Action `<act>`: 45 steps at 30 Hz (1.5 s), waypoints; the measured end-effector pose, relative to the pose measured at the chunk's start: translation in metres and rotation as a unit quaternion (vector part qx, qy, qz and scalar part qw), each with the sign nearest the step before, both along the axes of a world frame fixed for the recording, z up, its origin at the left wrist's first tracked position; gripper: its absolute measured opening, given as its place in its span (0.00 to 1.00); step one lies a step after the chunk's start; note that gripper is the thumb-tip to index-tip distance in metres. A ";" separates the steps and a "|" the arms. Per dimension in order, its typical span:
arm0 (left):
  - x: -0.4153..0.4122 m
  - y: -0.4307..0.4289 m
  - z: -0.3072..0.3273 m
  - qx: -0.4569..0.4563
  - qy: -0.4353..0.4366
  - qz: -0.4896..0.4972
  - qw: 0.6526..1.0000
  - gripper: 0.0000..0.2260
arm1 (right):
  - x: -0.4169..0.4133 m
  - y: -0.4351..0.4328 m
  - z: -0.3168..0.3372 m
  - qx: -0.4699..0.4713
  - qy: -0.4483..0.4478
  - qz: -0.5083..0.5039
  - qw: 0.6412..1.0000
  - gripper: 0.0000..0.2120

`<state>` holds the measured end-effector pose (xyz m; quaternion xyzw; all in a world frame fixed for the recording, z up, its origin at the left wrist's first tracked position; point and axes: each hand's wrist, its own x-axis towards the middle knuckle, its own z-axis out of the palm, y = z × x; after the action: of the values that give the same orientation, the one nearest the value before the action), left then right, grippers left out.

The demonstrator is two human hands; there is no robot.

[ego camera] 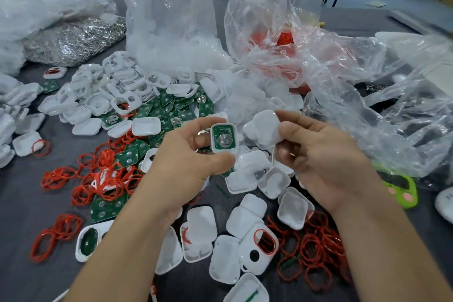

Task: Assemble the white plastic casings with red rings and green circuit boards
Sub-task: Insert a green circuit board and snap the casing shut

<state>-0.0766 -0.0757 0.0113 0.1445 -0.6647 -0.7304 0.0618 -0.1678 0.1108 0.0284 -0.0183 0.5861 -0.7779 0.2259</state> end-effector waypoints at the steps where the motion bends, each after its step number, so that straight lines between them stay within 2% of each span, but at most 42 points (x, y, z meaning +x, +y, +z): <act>1: 0.000 0.001 0.000 -0.009 0.002 -0.005 1.000 0.25 | 0.001 -0.001 0.000 -0.007 -0.008 0.025 1.000 0.12; 6: -0.001 0.002 0.001 -0.021 0.015 -0.016 1.000 0.26 | 0.005 -0.003 -0.001 0.037 0.045 0.099 0.993 0.18; 16: -0.001 0.002 0.001 -0.041 0.004 -0.018 0.999 0.26 | 0.003 0.001 -0.004 0.058 0.111 0.099 0.987 0.19; 21: 0.000 0.004 0.004 -0.051 0.000 -0.013 0.999 0.27 | 0.006 0.000 -0.001 0.063 0.132 0.110 0.983 0.22; 24: -0.001 0.004 0.004 -0.050 -0.004 -0.015 0.999 0.27 | 0.007 0.001 0.002 0.066 0.124 0.120 0.983 0.21; 30: -0.001 0.004 0.004 -0.041 -0.012 -0.026 0.999 0.27 | 0.006 -0.002 -0.001 0.135 0.163 -0.025 0.977 0.12; 34: -0.001 0.005 0.003 -0.045 -0.011 -0.032 0.998 0.27 | 0.006 -0.002 0.000 0.099 0.169 -0.071 0.978 0.11; 39: -0.002 0.008 0.002 -0.066 -0.015 -0.054 0.996 0.27 | 0.010 -0.007 0.004 0.020 0.124 0.003 0.992 0.14; 45: -0.002 0.014 0.004 -0.092 -0.019 -0.075 0.993 0.29 | 0.015 -0.012 0.003 0.036 0.157 0.019 0.987 0.12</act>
<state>-0.0787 -0.0616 0.0155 0.1014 -0.7390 -0.6659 0.0073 -0.1531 0.0987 0.0312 -0.1432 0.6412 -0.7396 0.1461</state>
